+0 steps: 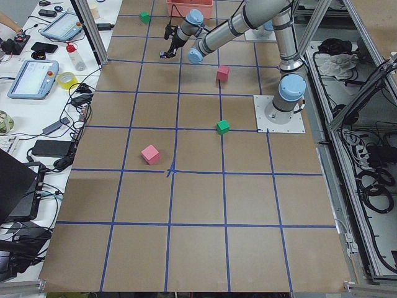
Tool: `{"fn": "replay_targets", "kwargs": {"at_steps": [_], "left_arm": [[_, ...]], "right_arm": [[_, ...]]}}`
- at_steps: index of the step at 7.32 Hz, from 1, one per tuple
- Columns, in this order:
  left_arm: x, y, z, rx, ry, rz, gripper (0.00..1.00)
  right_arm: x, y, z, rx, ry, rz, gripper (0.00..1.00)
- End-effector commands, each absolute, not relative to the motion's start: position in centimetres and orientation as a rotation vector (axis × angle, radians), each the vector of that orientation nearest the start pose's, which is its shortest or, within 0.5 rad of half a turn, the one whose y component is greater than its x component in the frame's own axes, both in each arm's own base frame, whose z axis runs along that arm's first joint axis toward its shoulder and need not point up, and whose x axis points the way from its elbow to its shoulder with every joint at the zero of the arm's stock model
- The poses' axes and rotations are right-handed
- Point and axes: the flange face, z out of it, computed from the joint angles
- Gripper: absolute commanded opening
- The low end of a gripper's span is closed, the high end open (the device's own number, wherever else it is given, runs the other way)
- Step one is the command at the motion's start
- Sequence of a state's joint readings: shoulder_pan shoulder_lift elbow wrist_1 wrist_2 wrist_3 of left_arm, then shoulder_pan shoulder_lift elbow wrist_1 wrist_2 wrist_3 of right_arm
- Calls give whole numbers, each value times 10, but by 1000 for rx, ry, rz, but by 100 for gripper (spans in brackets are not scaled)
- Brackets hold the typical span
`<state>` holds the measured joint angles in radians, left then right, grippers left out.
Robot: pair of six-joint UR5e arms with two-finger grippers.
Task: Align button upright
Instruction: 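Grasp the button with the left gripper and lift it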
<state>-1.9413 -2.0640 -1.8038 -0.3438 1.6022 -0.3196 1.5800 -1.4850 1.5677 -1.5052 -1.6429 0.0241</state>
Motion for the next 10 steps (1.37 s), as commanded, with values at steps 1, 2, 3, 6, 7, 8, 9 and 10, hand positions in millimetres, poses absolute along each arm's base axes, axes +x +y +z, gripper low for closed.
{"fn": "replay_targets", "kwargs": {"at_steps": [1, 2, 3, 6, 7, 8, 9, 10], "left_arm": [[-343, -557, 295, -69, 3289, -396, 0], [-341, -557, 307, -234, 3327, -232, 0], [-337, -558, 307, -443, 3396, -23, 0], [-293, -587, 288, -1237, 3397, 508, 0], [-273, -599, 280, -1398, 3373, 713, 0], [-255, -612, 271, -1513, 3333, 863, 0], [-255, -621, 259, -1539, 3323, 916, 0], [-255, -620, 241, -1513, 3317, 947, 0]], "right_arm": [[131, -510, 441, 16, 3207, 235, 100], [131, -510, 440, 16, 3207, 237, 100], [131, -510, 440, 16, 3207, 237, 100], [131, -509, 439, 18, 3208, 247, 100], [131, -509, 439, 18, 3208, 247, 100], [131, -509, 439, 18, 3208, 249, 100], [131, -509, 439, 18, 3208, 249, 100], [131, -509, 439, 18, 3208, 252, 100]]}}
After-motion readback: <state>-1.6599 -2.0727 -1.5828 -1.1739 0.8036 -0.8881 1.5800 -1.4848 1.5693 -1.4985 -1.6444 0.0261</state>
